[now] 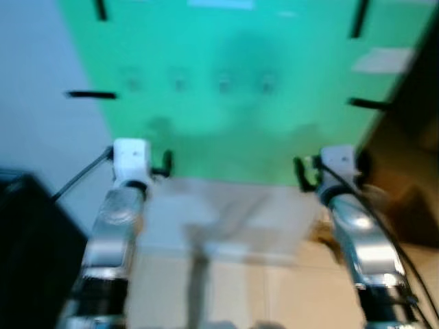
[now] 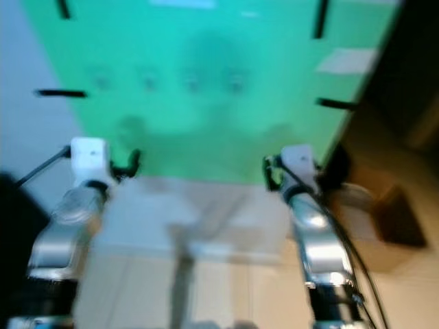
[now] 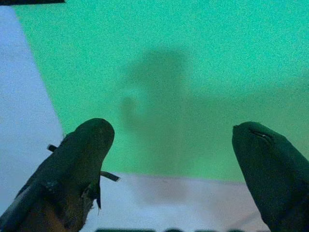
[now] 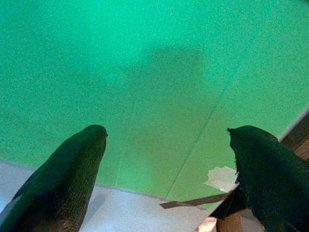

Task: Hang keys on a hook

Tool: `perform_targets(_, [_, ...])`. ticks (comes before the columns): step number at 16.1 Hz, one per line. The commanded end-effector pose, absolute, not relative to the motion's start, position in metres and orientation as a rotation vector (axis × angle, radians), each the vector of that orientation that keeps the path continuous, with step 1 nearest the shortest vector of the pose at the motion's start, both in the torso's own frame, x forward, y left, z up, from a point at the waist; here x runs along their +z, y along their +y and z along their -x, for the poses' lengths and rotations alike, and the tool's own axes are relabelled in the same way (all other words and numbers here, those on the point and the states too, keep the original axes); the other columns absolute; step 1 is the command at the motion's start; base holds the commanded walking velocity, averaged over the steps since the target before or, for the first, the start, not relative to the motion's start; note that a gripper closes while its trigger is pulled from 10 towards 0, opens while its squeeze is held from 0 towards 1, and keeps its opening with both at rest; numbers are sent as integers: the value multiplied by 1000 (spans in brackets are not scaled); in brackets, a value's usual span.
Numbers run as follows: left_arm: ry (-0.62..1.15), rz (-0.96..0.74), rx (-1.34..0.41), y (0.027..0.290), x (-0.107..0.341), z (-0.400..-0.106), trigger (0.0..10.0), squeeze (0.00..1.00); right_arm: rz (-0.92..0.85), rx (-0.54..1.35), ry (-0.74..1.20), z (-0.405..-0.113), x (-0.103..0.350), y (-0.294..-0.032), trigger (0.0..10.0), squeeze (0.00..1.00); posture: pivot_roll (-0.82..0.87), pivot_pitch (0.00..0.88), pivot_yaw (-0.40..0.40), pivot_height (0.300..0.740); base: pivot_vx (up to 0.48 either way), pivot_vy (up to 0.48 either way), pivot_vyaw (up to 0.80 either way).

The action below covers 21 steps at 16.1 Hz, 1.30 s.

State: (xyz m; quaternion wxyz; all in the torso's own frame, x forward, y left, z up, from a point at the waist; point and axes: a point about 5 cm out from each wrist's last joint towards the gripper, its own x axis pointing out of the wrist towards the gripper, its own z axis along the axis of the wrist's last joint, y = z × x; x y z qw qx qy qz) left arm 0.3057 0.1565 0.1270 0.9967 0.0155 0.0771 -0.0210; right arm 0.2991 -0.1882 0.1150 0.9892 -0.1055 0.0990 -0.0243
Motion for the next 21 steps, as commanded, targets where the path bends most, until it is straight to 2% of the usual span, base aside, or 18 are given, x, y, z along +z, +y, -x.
perform_targets(1, [138,-52,-22,164,132,-307,10000,0,211,-41,182,-302,120,-184,10000,1000,-121,0,-4,740,244,0,800])
perform_targets(6, [142,-54,-26,163,131,-307,10000,0,223,-44,181,-302,120,-183,10000,1000,-123,0,-3,740,146,0,704])
perform_targets(10, [139,-52,-28,162,132,-309,10000,0,230,-44,177,-303,120,-184,10000,1000,-128,0,2,740,243,0,0])
perform_targets(21, [133,-59,-46,160,134,-311,10000,0,228,-46,183,-301,118,-183,10000,1000,-131,0,12,740,198,0,789])
